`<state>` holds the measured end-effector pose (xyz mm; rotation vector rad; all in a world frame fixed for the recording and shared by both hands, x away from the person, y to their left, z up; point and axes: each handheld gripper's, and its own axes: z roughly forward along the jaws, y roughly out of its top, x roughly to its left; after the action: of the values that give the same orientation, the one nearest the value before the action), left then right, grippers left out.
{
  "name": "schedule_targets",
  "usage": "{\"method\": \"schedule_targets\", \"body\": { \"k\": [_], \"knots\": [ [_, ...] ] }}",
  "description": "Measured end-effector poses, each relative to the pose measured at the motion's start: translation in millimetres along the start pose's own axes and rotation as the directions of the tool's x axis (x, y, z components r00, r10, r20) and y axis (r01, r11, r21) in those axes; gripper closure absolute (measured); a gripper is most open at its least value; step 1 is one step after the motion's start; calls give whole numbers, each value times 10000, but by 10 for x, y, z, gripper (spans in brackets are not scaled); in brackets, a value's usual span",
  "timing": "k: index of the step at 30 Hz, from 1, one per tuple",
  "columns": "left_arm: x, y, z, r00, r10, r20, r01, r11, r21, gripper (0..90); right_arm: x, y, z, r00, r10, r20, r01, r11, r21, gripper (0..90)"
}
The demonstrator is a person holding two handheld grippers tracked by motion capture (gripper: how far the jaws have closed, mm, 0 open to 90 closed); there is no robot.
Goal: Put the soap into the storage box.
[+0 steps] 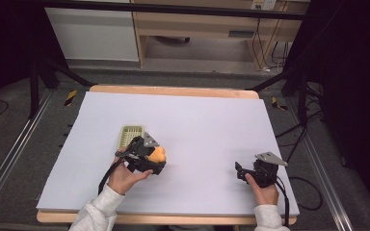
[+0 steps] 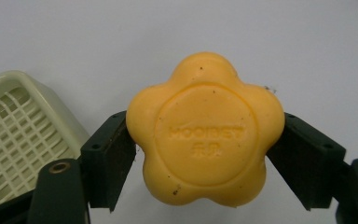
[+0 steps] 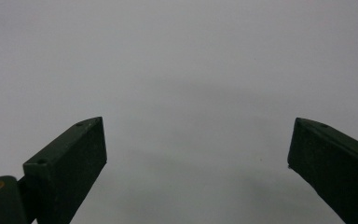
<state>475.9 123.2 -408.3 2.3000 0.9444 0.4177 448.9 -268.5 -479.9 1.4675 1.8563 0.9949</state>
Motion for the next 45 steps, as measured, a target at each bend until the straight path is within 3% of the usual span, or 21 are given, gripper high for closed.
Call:
{"method": "schedule_targets", "body": {
  "k": [20, 29, 45],
  "knots": [
    [322, 42, -183, 9975, -457, -547, 452, 9989, -111, 249, 1, 4, -11, 10000, 60, -23, -60, 10000, -44, 49],
    [487, 51, -226, 9927, -909, -797, 890, 9956, -280, 249, 3, 2, -7, 10000, 4, 20, -4, 9999, -100, 50],
    [727, 97, -247, 9837, -1297, -1243, 1294, 9915, -103, 249, 12, 2, 1, 10000, -20, 58, 21, 9998, -173, 52]
  ]
}}
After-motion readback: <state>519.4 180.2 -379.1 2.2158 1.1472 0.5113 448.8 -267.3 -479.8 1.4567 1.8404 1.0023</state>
